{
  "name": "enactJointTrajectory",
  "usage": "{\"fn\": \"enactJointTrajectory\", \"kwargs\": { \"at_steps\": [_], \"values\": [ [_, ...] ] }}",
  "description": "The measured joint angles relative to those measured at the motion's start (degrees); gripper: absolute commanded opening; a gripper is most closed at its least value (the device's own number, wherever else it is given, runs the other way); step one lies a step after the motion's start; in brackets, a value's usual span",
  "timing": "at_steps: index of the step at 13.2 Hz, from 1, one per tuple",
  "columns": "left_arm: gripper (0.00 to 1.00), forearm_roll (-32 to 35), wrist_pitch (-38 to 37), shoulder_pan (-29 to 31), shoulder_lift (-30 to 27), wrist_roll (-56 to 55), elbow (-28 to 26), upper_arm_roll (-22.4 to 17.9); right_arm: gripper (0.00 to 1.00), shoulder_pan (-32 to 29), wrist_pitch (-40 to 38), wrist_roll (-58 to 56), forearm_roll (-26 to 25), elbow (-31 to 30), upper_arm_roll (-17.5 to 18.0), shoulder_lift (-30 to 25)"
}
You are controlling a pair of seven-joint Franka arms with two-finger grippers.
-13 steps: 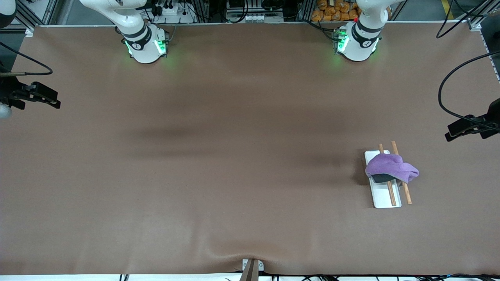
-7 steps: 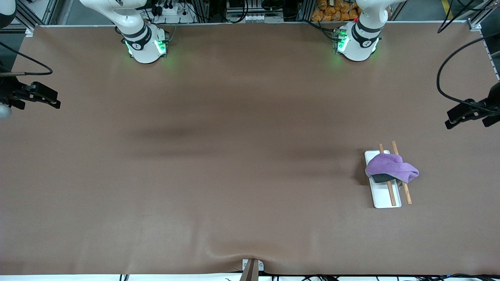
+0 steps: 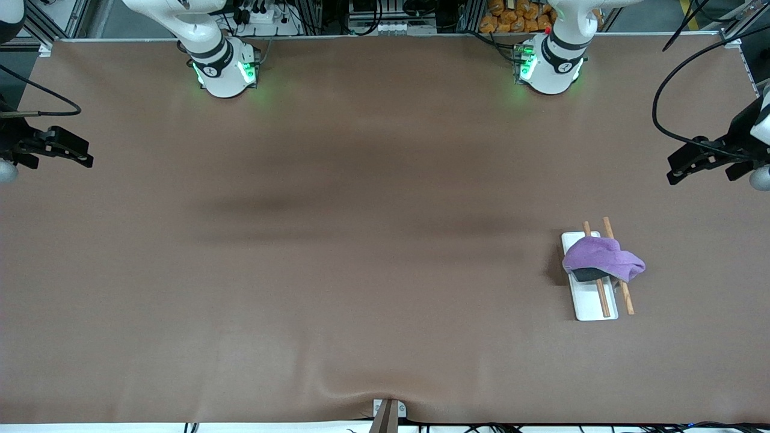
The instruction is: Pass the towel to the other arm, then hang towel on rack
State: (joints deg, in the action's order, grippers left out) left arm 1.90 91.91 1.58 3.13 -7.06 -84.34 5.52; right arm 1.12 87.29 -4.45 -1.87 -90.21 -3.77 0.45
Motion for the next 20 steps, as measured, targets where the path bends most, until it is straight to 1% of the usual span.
{"fn": "enactJointTrajectory", "kwargs": {
  "at_steps": [1,3,8,20],
  "values": [
    [1.00,-0.6,0.0,-0.9,-0.5,0.0,-0.5,-1.1,1.00,0.0,0.0,0.0,0.0,0.0,0.0,0.0],
    [1.00,-0.9,0.0,-1.6,-1.4,0.0,-1.2,-2.0,1.00,0.0,0.0,0.0,0.0,0.0,0.0,0.0],
    [1.00,-0.9,-0.1,-2.7,-1.7,0.1,-1.3,-2.0,1.00,0.0,0.0,0.0,0.0,0.0,0.0,0.0],
    [1.00,-0.9,-3.7,-3.0,-1.9,0.1,-1.3,-2.3,1.00,0.0,0.0,0.0,0.0,0.0,0.0,0.0]
  ]
}}
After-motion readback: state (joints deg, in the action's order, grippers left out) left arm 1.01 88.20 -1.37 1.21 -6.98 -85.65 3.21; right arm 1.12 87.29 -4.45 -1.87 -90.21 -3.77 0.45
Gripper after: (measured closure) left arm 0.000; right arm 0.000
